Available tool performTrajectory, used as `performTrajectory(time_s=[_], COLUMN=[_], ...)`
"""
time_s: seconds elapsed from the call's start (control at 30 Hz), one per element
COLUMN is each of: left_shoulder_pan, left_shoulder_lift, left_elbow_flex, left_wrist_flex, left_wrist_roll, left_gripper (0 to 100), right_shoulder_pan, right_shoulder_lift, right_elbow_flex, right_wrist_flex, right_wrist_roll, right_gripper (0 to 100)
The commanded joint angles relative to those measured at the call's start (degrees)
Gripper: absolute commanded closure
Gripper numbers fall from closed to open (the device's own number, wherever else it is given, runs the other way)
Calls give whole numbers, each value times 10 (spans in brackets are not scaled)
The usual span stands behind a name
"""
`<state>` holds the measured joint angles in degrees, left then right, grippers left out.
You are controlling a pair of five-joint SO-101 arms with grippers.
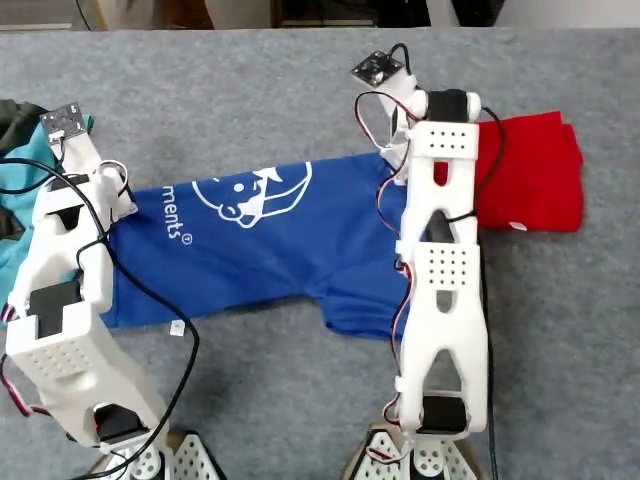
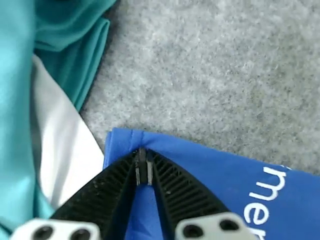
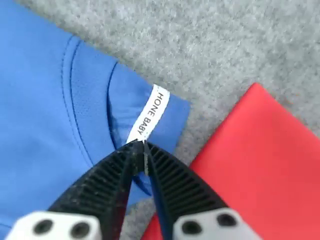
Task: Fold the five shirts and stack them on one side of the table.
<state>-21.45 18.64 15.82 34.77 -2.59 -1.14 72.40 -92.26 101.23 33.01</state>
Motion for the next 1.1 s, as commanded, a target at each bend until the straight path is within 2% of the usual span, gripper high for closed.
performTrajectory(time_s=[0.0, 0.13, 0.3, 0.43, 0.53, 0.73, 0.87, 0.93, 1.07], left_shoulder_pan=[-14, -10, 16, 34, 44, 45, 40, 36, 30], left_shoulder_lift=[-40, -114, -254, -376, -415, -394, -352, -337, -322], left_elbow_flex=[-31, 6, 153, 294, 378, 367, 353, 340, 308], left_wrist_flex=[57, 85, 79, -36, -135, -154, -154, -153, -113], left_wrist_roll=[7, 23, 61, 62, 66, 86, 84, 84, 84], left_gripper=[981, 981, 981, 981, 979, 978, 978, 978, 978], right_shoulder_pan=[-7, -13, -24, -29, -40, -127, -190, -204, -208], right_shoulder_lift=[-102, -230, -451, -620, -739, -987, -1123, -1159, -1164], right_elbow_flex=[-26, 83, 344, 585, 761, 1128, 1360, 1438, 1499], right_wrist_flex=[12, 14, 12, 7, -5, -84, -164, -192, -240], right_wrist_roll=[-4, 27, 63, 133, 178, 196, 192, 172, 159], right_gripper=[994, 993, 993, 993, 993, 988, 879, 836, 831])
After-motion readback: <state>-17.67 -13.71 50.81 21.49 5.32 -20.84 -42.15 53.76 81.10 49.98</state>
